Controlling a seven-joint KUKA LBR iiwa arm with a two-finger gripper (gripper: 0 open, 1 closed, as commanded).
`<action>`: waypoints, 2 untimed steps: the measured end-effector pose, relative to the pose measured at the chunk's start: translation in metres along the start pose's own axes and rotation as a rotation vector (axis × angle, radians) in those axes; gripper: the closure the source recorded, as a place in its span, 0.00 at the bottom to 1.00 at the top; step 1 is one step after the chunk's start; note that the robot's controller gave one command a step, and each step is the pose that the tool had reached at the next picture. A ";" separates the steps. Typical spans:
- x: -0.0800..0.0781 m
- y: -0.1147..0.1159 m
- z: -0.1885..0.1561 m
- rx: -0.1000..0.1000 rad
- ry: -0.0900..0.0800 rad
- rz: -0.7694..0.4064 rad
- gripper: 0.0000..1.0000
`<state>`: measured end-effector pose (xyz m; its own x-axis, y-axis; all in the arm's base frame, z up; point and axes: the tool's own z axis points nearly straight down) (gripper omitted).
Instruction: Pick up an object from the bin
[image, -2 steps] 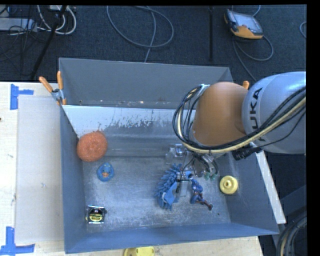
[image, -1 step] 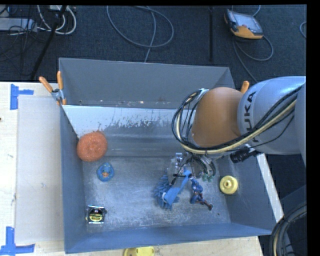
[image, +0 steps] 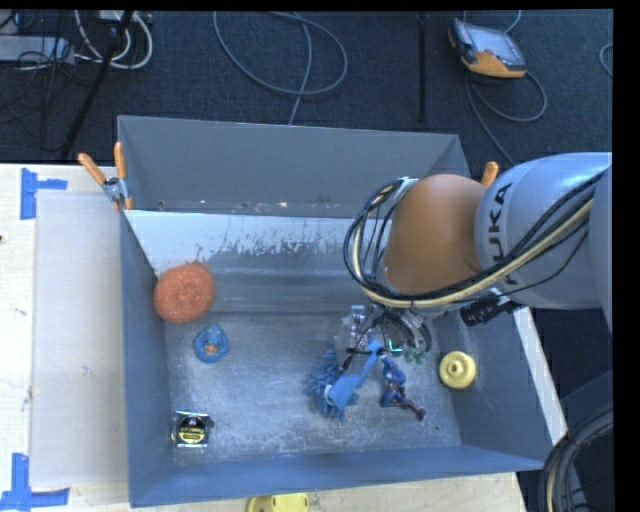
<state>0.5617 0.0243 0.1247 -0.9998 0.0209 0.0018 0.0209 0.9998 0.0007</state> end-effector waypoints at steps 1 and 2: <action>0.000 0.000 0.000 0.000 0.000 0.000 0.00; 0.016 -0.005 0.054 0.000 0.002 -0.112 1.00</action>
Offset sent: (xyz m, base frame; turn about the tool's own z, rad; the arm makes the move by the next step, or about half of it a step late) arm -0.0160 -0.0054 -0.0540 -0.1127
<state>0.5453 0.0199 0.0707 -0.9959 -0.0907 0.0037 -0.0907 0.9959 0.0011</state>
